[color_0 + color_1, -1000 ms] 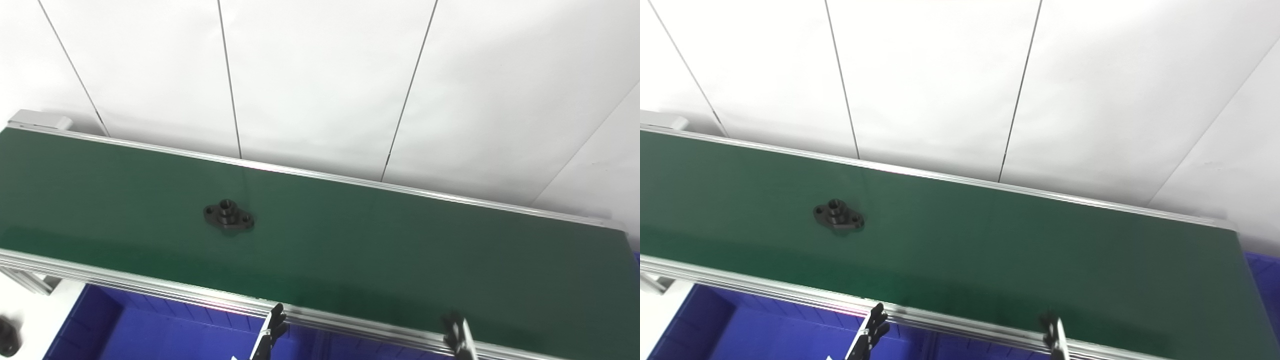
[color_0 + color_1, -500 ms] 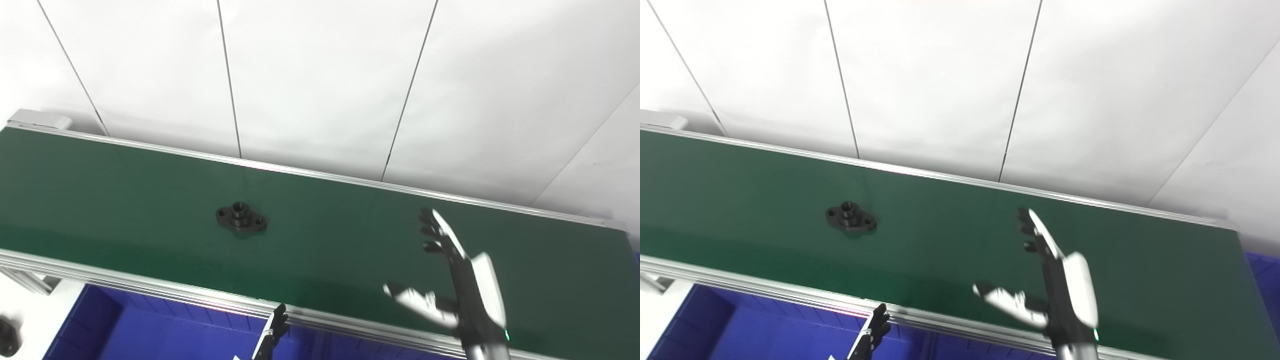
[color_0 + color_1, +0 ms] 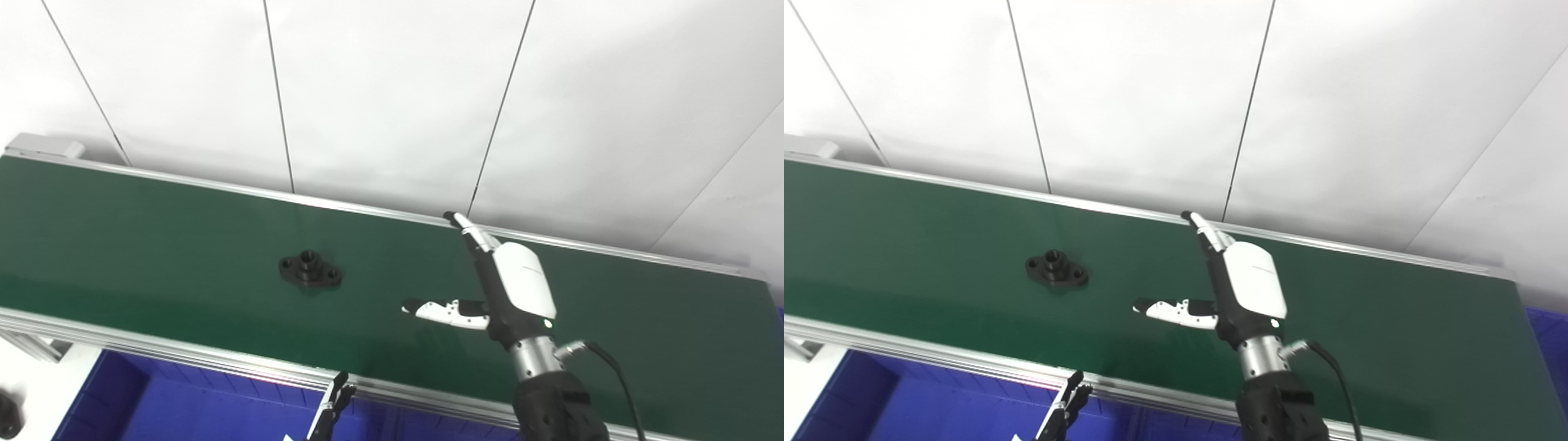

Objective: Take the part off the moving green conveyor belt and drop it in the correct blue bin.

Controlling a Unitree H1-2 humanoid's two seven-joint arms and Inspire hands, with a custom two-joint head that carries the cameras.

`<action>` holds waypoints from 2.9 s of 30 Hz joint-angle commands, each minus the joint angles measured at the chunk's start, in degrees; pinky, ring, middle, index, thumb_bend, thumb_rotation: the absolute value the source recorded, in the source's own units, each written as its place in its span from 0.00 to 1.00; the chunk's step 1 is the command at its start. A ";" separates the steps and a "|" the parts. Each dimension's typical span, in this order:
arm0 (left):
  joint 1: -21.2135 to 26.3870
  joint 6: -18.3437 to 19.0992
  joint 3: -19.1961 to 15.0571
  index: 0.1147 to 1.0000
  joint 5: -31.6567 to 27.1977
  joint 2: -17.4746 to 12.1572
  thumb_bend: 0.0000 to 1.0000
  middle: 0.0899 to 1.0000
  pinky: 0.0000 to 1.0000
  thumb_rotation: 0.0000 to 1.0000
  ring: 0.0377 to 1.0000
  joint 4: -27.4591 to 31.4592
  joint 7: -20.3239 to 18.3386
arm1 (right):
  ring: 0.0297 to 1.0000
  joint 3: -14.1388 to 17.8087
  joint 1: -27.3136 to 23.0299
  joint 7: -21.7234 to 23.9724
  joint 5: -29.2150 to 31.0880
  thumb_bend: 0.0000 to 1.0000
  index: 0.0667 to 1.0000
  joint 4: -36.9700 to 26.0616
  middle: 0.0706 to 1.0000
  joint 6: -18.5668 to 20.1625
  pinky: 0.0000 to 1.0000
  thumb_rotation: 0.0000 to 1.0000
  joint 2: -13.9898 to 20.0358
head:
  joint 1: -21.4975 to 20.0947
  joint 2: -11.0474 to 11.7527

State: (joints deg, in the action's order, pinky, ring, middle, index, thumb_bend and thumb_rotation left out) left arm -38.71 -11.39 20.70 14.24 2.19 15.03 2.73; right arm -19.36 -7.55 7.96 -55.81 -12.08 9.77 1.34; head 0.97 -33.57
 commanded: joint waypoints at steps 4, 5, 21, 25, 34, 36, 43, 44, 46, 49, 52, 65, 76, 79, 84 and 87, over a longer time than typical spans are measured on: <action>-0.95 -1.24 2.33 1.00 0.21 2.43 0.60 0.95 1.00 1.00 0.97 1.92 0.39 | 0.82 -2.83 -6.08 -0.75 -6.49 0.95 0.89 4.82 0.84 2.10 0.80 0.59 -0.67 | -0.08 -0.29; -0.99 -0.91 2.36 1.00 0.23 2.42 0.60 0.95 1.00 1.00 0.97 2.06 0.31 | 0.81 -3.26 -6.72 -0.88 -7.21 0.95 0.88 5.75 0.83 2.30 0.79 0.58 -0.80 | -0.08 -0.29; -1.23 -1.73 3.29 1.00 0.07 2.19 0.60 0.96 1.00 1.00 0.98 2.53 0.00 | 0.73 -12.12 -15.77 -5.11 -17.13 0.96 0.82 22.55 0.78 3.39 0.68 0.60 -3.53 | 1.50 -1.12; -1.63 -1.45 3.85 1.00 -0.19 2.14 0.61 0.96 1.00 1.00 0.97 3.08 -0.19 | 0.70 -12.60 -17.04 -6.38 -16.69 0.97 0.81 25.96 0.78 3.73 0.63 0.60 -5.03 | 1.73 -1.38; -2.19 -1.51 4.91 1.00 -0.54 2.47 0.62 0.97 1.00 1.00 0.98 3.13 -0.03 | 0.60 -12.54 -18.98 -6.92 -13.81 0.97 0.80 29.21 0.75 4.12 0.49 0.59 -6.27 | 2.76 -1.73; -2.38 -1.24 5.10 1.00 -0.34 2.57 0.60 0.97 1.00 1.00 0.98 3.31 0.03 | 0.58 -12.33 -19.26 -7.06 -12.38 0.97 0.78 29.69 0.73 4.03 0.47 0.57 -6.56 | 3.08 -1.75; -3.16 -0.32 6.00 1.00 -0.32 2.77 0.56 0.99 1.00 1.00 0.99 3.95 -0.05 | 0.48 -12.23 -19.87 -10.09 -8.22 0.91 0.75 32.02 0.68 3.20 0.40 0.49 -7.21 | 4.13 -2.13; -3.28 -0.48 6.11 1.00 -0.02 2.83 0.55 0.99 0.99 1.00 0.98 3.92 0.13 | 0.41 -11.93 -19.90 -11.30 -7.14 0.86 0.73 32.76 0.62 2.43 0.34 0.43 -7.29 | 4.22 -2.22; -3.48 -0.69 6.29 1.00 0.46 2.92 0.55 0.98 0.96 1.00 0.96 3.90 0.39 | 0.24 -11.90 -20.09 -14.10 -5.48 0.70 0.61 34.79 0.37 0.80 0.20 0.22 -7.01 | 4.28 -2.41; -3.71 -0.48 6.52 1.00 0.60 2.96 0.58 0.98 0.94 1.00 0.95 4.13 0.53 | 0.16 -13.56 -20.60 -15.68 -5.78 0.54 0.47 37.08 0.34 1.30 0.13 0.07 -5.98 | 4.33 -2.75; -3.76 -0.60 6.69 1.00 -0.11 2.88 0.58 0.97 0.96 1.00 0.96 4.26 0.36 | 0.18 -14.97 -20.42 -14.85 -6.45 0.53 0.45 37.63 0.42 3.14 0.14 0.01 -5.06 | 4.39 -2.84; -3.55 0.12 6.38 1.00 -0.23 2.44 0.54 0.97 0.99 0.99 0.97 4.88 0.12 | 0.16 -18.41 -20.89 -10.29 -9.09 0.53 0.45 37.05 0.43 7.79 0.12 0.00 -2.71 | 3.53 -3.60; -3.50 1.71 6.25 1.00 -0.53 2.04 0.54 0.97 0.96 0.97 0.96 6.15 -0.18 | 0.17 -18.17 -19.47 -8.93 -7.82 0.53 0.45 30.72 0.43 7.12 0.13 0.00 -1.11 | 2.00 -4.21; -3.45 1.89 6.01 1.00 -0.68 1.62 0.54 0.97 0.95 0.98 0.95 6.61 -0.38 | 0.16 -18.14 -17.80 -8.76 -7.91 0.53 0.45 25.27 0.43 6.65 0.12 0.00 -0.52 | 0.70 -5.13; -3.34 2.85 5.40 1.00 -2.01 0.64 0.57 0.97 0.96 1.00 0.96 8.09 -1.05 | 0.16 -18.07 -14.20 -7.97 -8.14 0.53 0.45 12.63 0.43 4.11 0.13 0.00 2.06 | -2.41 -6.25; -3.39 4.26 4.83 1.00 -3.34 -0.07 0.58 0.98 0.98 1.00 0.96 9.87 -1.54 | 0.16 -17.81 -12.21 -5.10 -8.45 0.53 0.45 4.53 0.43 3.66 0.12 0.00 4.13 | -5.49 -7.97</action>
State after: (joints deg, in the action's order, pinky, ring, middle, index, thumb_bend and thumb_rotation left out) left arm -41.17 -7.34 23.61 12.08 0.61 22.30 2.06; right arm -37.72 -19.29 1.85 -63.81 -3.38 15.72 5.15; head -4.55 -41.47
